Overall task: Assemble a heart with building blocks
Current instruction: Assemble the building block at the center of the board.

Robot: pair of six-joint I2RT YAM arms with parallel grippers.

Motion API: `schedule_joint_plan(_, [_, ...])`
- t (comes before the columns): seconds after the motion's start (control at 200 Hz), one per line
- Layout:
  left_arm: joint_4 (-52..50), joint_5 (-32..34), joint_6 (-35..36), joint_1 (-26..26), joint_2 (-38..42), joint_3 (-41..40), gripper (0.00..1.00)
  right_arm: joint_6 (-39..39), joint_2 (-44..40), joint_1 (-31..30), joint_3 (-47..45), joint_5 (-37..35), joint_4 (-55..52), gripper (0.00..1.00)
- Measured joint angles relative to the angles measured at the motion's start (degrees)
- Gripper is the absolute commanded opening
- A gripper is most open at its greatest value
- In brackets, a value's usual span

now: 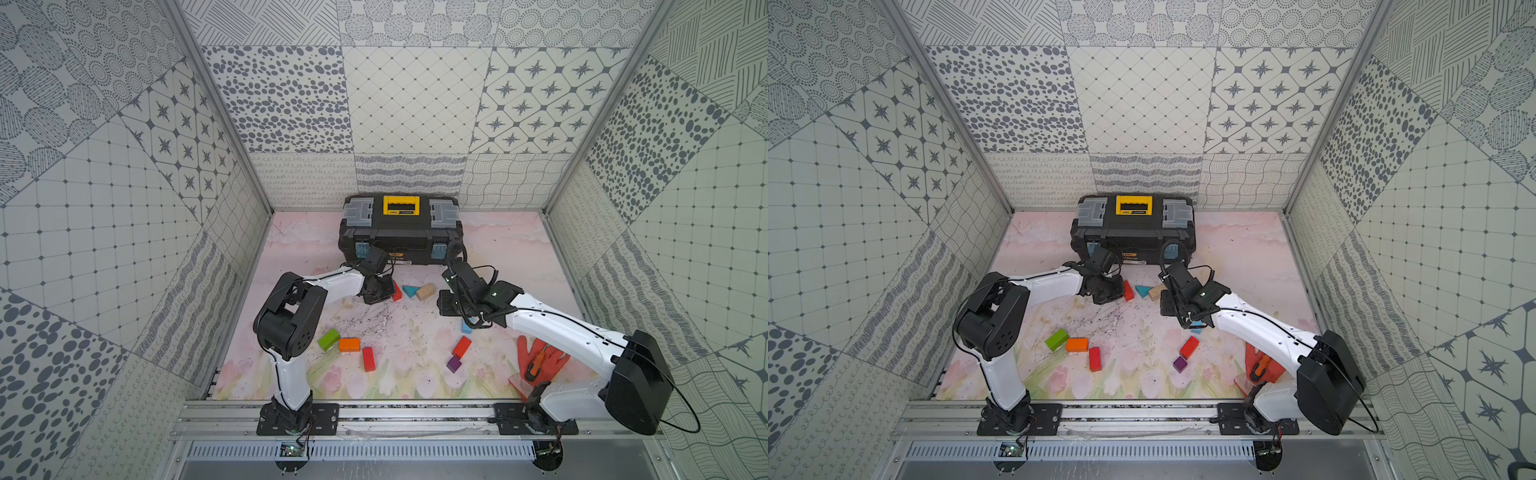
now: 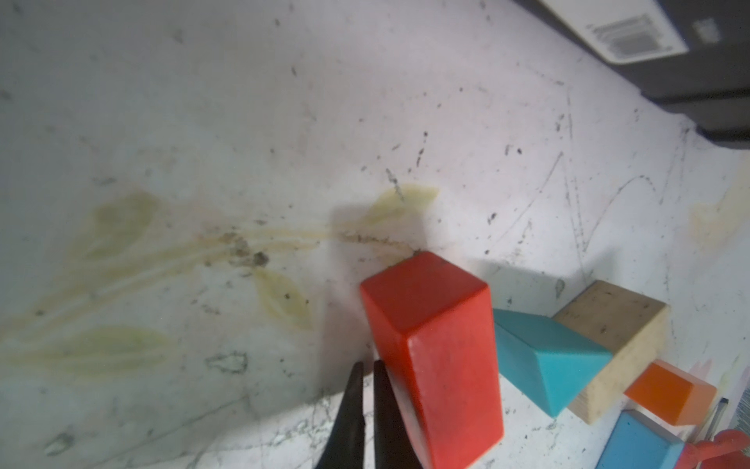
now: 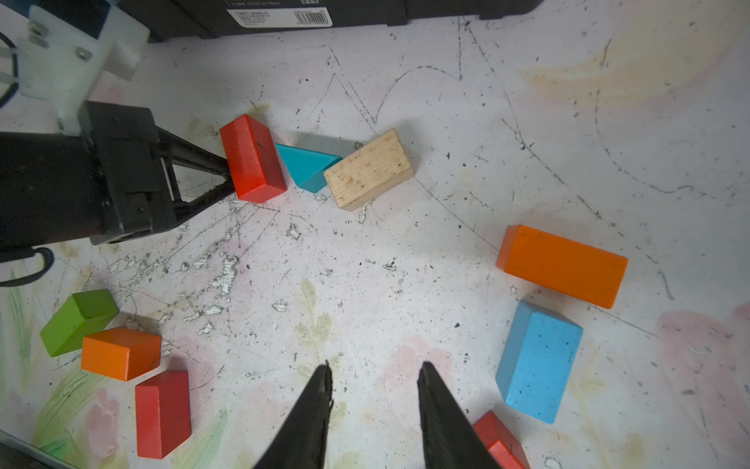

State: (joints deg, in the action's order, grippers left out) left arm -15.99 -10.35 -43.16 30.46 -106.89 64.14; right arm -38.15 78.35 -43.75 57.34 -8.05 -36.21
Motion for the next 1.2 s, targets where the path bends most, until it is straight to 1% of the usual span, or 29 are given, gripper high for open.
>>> schedule_joint_plan(0.52, [2.34,-2.93,-3.74,0.28,2.51,-4.33,0.11,-0.46,0.0,0.0,-0.04,-0.02,0.5,0.39])
schedule_joint_plan(0.67, [3.43,-3.96,-4.7,0.35,2.29,-4.48,0.12,-0.48,0.0,0.0,-0.07,-0.02,0.57,0.39])
schedule_joint_plan(0.8, [4.28,-4.48,-5.27,0.5,2.05,-4.46,0.15,-0.5,0.0,0.0,-0.24,-0.02,0.7,0.39])
schedule_joint_plan(1.201, [4.92,-5.33,-5.75,0.68,1.57,-4.04,0.15,-0.87,0.0,0.0,-0.48,-0.02,0.85,0.39])
